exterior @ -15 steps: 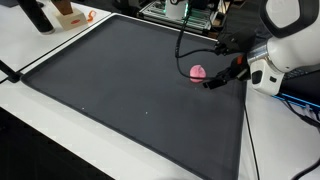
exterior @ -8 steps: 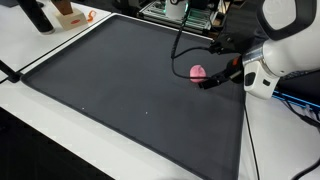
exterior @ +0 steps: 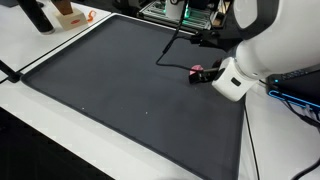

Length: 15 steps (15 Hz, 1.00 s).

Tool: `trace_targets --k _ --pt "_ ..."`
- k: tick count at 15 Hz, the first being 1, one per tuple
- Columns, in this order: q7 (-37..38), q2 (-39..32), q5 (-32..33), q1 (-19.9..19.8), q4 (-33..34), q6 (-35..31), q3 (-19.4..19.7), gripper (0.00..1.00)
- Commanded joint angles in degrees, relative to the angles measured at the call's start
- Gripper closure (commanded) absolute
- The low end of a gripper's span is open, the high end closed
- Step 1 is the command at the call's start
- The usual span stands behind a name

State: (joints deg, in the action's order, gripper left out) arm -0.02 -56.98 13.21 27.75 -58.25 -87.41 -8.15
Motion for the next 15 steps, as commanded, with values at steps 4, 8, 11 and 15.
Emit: trace_targets --k 4,8,11,15 --pt "11.56 -0.84 -9.09 -5.57 1.21 -0.36 -0.15 0.00" --pt "18.01 0.46 -14.96 -8.78 -0.99 -2.89 -0.27 0.00" --pt "23.44 2.03 -18.75 -10.83 -3.99 -6.00 -0.04 0.00" --pt "29.66 5.72 -24.21 -13.72 -11.30 -12.67 -0.19 0.00"
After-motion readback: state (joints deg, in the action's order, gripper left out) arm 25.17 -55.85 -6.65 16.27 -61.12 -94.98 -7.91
